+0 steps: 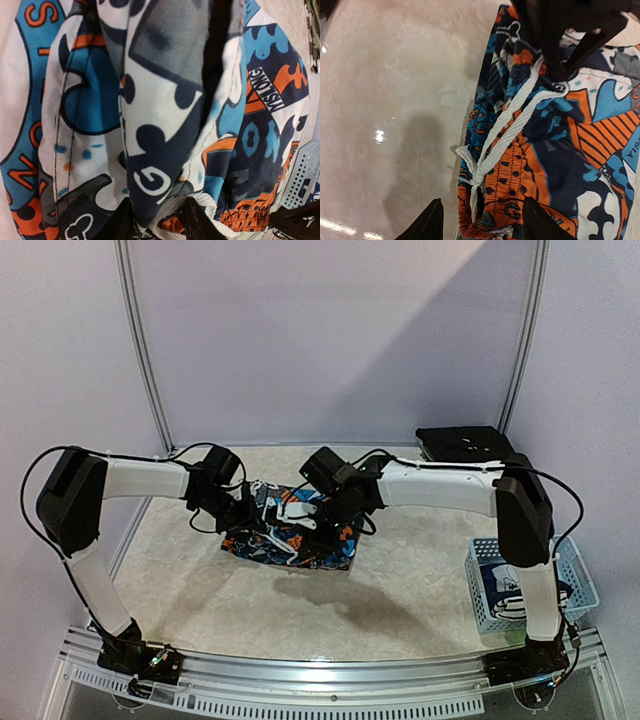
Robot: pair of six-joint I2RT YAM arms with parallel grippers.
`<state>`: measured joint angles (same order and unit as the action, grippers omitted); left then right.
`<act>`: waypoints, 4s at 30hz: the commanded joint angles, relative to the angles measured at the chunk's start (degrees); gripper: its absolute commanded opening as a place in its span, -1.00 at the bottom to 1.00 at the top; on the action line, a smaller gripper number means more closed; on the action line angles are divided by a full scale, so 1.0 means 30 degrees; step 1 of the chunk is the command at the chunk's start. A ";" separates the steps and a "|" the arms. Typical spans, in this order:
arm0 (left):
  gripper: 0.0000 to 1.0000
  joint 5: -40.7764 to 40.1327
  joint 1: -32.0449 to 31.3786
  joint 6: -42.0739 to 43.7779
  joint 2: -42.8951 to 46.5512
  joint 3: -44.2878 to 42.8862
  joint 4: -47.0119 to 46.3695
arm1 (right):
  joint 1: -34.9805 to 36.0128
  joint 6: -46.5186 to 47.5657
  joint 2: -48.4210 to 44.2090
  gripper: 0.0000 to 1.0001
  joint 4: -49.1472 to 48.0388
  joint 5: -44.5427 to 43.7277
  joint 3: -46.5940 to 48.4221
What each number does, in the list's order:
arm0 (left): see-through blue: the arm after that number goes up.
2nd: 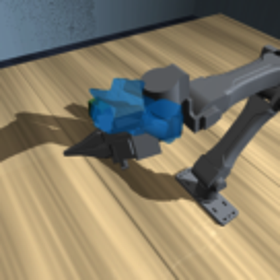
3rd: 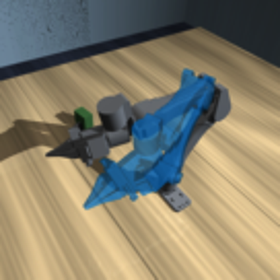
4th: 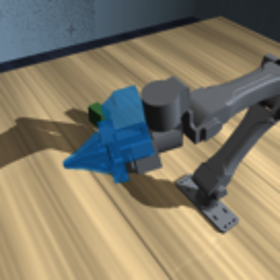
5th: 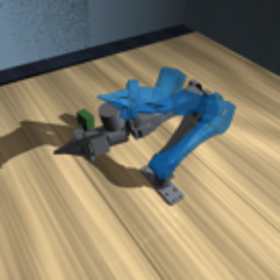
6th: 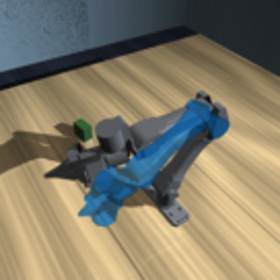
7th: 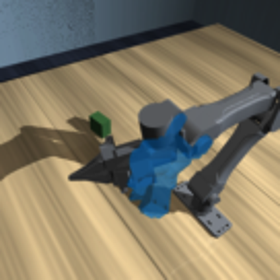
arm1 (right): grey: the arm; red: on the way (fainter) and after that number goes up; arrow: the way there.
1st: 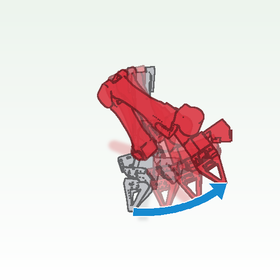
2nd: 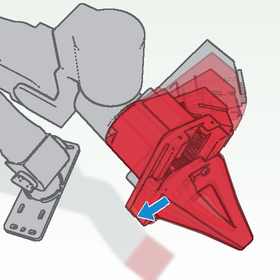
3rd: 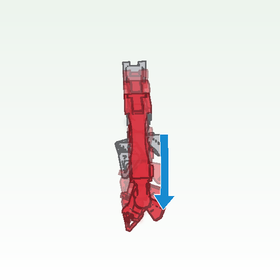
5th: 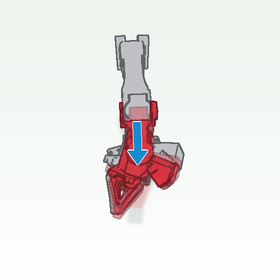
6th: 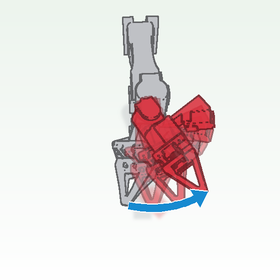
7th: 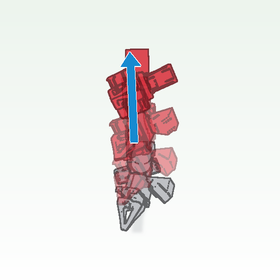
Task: Fold and stack the mixed laundry pile
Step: Smooth out the square-folded shorts at the center of the board, then pick up the square-folded shorts from the center of the board.
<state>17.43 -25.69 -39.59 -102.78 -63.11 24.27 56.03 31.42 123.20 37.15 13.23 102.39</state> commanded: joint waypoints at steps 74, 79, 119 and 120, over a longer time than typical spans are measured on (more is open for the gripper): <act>-0.63 -0.0396 -0.0415 0.0099 0.1520 0.3286 -0.2416 | 0.1136 -0.2125 -0.2900 -1.00 0.1234 0.2453 -0.4301; -0.63 -0.0521 -0.0379 0.0040 0.1345 0.3981 -0.2894 | 0.1950 -0.0683 -0.3864 -1.00 0.1593 0.2285 -0.6744; 0.20 -0.0080 -0.5098 -0.1080 -0.3058 -0.1156 -0.6328 | -0.9316 -1.3669 0.3649 0.89 -0.0150 1.3285 -0.3954; 0.18 0.0044 -0.5130 -0.1257 -0.3367 -0.1128 -0.6567 | -0.9088 -1.3718 0.3855 0.87 -0.0112 1.3075 -0.3939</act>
<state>15.44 -40.03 -41.08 -109.69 -65.60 9.78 25.91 -7.75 129.49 34.68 52.62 91.46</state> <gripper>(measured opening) 0.601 0.949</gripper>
